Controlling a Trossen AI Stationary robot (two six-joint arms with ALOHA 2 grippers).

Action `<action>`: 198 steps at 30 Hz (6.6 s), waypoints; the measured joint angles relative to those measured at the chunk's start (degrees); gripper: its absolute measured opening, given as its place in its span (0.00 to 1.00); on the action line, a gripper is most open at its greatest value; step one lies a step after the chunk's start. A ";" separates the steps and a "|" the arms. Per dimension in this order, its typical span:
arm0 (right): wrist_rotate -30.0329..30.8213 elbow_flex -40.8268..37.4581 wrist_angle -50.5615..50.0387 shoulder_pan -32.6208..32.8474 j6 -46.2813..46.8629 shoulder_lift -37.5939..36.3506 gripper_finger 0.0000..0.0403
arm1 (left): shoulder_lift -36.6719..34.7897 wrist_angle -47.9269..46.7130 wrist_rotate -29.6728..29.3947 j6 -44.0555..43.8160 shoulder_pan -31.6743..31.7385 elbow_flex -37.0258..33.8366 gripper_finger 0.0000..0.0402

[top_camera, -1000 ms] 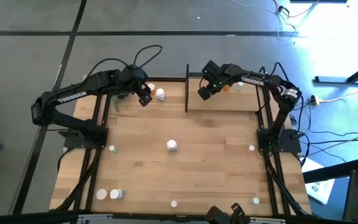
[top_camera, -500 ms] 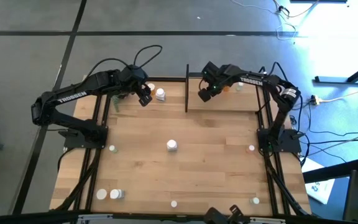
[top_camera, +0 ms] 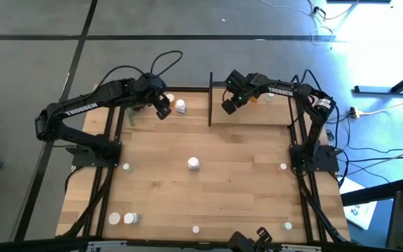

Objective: Pick and place medicine bottles onto shelf by color
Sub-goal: Adjust the pill bottles on the shelf, then put the middle white pill bottle on the shelf

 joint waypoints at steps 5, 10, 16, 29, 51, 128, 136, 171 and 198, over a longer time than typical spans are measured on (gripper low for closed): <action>0.94 0.00 0.83 0.00 -0.02 0.00 0.00 | 0.00 0.00 0.00 0.00 0.00 0.00 0.50; 3.61 0.00 0.78 -0.04 -0.17 0.00 0.00 | 0.00 0.00 0.00 -0.01 -0.01 0.00 0.50; 5.72 0.00 0.81 0.00 -0.20 0.00 0.00 | 0.00 0.00 0.00 -0.01 -0.02 0.00 0.50; 6.04 0.00 2.70 -0.02 -0.51 0.00 0.00 | 0.00 0.00 0.00 -0.01 -0.01 0.00 0.50; 3.87 0.02 -5.94 8.72 -7.87 -21.64 0.00 | -0.20 -1.16 0.28 0.00 -0.11 0.00 0.50; -29.16 -3.94 -5.87 22.87 -33.01 -26.24 0.53 | 7.30 -3.65 23.77 -9.60 -23.84 0.02 0.50; -36.87 -11.11 -0.53 23.01 -30.52 -26.25 0.53 | 4.41 -3.29 14.45 -20.47 -33.38 -1.82 0.50; -27.82 -11.87 12.83 27.06 -20.95 -26.25 0.53 | 16.51 68.70 -2.06 -18.89 -40.70 -43.63 0.50; -24.04 -11.85 12.87 27.06 -20.92 -26.25 0.53 | 23.19 82.82 3.25 -10.47 -34.53 -43.58 0.50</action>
